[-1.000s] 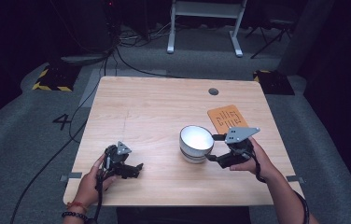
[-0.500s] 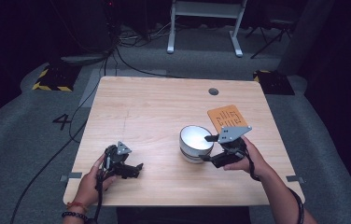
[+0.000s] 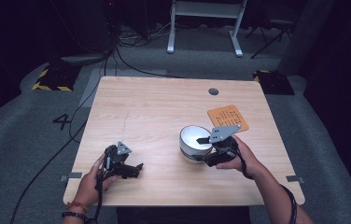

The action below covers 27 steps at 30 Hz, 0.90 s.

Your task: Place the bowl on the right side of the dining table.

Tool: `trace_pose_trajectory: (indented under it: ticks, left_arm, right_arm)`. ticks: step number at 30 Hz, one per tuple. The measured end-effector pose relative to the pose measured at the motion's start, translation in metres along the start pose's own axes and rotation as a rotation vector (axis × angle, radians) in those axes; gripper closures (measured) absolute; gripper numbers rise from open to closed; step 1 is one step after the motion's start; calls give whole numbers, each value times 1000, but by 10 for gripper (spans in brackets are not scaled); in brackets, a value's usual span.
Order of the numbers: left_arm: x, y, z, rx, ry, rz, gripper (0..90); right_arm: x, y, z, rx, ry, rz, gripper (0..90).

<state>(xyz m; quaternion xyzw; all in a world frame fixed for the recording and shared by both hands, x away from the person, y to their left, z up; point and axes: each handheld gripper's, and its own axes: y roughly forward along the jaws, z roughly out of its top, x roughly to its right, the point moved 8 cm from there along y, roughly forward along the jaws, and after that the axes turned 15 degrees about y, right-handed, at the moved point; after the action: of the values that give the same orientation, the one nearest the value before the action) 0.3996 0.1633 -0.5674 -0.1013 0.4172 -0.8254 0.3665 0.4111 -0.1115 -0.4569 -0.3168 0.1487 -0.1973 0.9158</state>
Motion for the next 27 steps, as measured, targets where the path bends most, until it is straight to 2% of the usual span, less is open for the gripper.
trace_pose_trajectory:
  ticks: [6, 13, 21, 27]
  left_arm:
    - [0, 0, 0, 0, 0, 0, 0]
    - [0, 0, 0, 1, -2, 1, 0]
    - [0, 0, 0, 1, -2, 1, 0]
    - [0, 0, 0, 1, -2, 0, 0]
  right_arm:
    - [3, 10, 1, -11, 26, 36, 503]
    - [-3, 14, 1, -37, 15, 91, 674]
    - [-5, 17, 1, -54, 8, 106, 718]
    - [-8, 17, 0, -59, 1, 124, 784]
